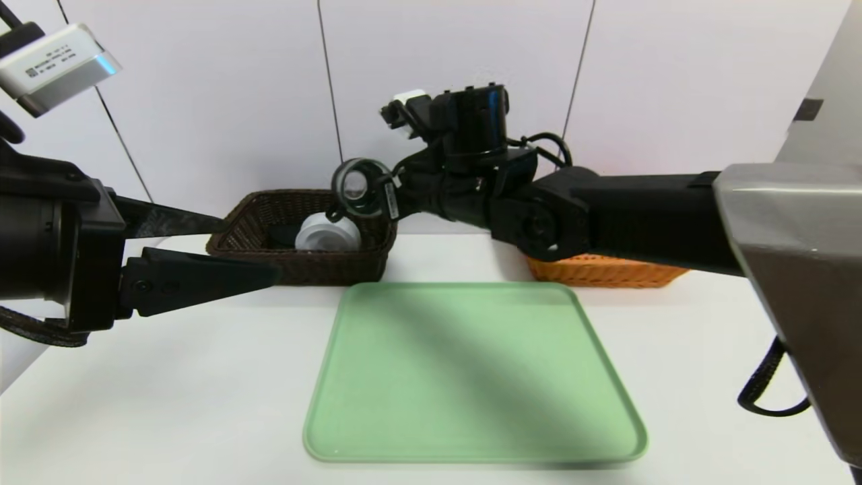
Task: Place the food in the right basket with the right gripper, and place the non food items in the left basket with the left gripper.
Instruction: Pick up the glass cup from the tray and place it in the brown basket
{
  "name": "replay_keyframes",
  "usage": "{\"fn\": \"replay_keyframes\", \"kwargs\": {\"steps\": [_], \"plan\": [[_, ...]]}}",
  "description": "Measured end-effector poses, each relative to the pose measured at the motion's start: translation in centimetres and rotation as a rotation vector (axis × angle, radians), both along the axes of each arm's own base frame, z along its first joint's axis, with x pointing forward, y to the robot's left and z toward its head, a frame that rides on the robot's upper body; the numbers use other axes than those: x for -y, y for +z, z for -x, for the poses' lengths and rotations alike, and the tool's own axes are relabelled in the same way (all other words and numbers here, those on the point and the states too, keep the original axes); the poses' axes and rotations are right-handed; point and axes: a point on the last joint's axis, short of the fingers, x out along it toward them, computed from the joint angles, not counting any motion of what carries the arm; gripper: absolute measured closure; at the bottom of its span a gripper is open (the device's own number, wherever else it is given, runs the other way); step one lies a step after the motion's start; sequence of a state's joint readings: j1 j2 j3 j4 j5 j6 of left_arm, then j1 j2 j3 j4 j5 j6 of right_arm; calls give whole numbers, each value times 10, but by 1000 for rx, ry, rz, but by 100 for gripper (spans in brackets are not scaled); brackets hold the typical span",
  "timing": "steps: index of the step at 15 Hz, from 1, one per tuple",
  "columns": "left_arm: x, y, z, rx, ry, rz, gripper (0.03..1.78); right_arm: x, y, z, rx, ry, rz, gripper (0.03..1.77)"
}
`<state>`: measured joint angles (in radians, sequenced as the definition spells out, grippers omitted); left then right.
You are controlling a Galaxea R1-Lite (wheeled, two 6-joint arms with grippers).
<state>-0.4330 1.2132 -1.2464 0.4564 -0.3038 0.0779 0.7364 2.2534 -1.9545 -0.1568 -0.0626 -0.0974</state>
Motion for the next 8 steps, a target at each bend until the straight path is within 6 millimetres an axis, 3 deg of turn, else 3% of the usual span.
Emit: {"fn": "replay_keyframes", "kwargs": {"steps": [4,8], "plan": [[-2,-1,3,4,6,0,12,-15,-27,-10,12,10,7,173],[-3,-1,6,6,12,-1,12,-18,-42,-18,12,12,32,173]]}}
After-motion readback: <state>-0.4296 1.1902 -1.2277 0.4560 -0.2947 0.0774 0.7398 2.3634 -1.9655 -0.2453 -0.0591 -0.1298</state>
